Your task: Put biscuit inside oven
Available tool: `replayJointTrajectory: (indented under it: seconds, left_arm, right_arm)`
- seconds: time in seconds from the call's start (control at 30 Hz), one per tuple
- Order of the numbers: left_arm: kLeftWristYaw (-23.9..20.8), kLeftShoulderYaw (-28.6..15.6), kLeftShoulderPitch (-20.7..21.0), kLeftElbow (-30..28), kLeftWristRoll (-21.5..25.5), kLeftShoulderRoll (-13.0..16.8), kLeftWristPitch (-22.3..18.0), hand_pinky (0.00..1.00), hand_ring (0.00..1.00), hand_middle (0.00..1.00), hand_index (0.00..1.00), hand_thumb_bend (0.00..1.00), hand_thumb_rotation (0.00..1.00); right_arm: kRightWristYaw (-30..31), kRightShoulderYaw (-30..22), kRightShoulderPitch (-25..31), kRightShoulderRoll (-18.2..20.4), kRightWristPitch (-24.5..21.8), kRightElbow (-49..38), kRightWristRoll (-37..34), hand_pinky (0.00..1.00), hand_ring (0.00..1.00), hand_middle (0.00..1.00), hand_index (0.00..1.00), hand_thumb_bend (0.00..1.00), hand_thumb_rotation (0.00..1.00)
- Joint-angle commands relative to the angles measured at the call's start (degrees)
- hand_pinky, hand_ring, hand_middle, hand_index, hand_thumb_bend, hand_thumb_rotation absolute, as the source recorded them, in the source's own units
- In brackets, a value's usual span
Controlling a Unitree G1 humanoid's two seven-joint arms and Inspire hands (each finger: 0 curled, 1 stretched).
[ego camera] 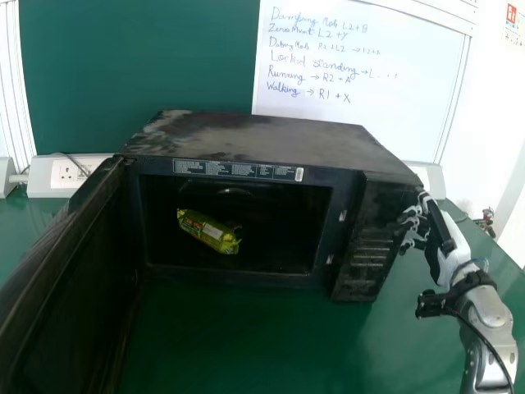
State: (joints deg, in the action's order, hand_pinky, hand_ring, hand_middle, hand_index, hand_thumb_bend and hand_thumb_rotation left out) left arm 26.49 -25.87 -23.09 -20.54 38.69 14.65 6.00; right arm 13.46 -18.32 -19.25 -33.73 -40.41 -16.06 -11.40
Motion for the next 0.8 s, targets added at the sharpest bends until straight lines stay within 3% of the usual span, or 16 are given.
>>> replayJointTrajectory:
  seconds: [0.0, 0.33, 0.77]
  left_arm:
    - [-0.45, 1.06, 0.15, -1.55, 0.09, -0.42, 0.47, 0.80, 0.87, 0.89, 0.90, 0.84, 0.63]
    - [-1.98, 5.19, -1.40, -6.82, -0.58, -1.31, 2.30, 0.87, 0.93, 0.94, 0.96, 0.85, 0.62]
    - [-3.58, 9.73, -1.65, -11.80, -3.33, 0.10, 4.65, 0.86, 0.94, 0.95, 0.97, 0.87, 0.66]
  right_arm:
    - [-0.92, -0.45, -0.23, 0.41, -0.10, -0.41, 0.45, 0.18, 0.21, 0.26, 0.29, 0.57, 0.73]
    - [-1.59, 0.22, -0.03, 0.28, 0.03, -0.24, 1.72, 0.18, 0.20, 0.26, 0.30, 0.57, 0.73]
    - [-1.29, 1.00, 0.02, 0.01, 0.86, 0.45, 2.29, 0.18, 0.21, 0.27, 0.30, 0.60, 0.74]
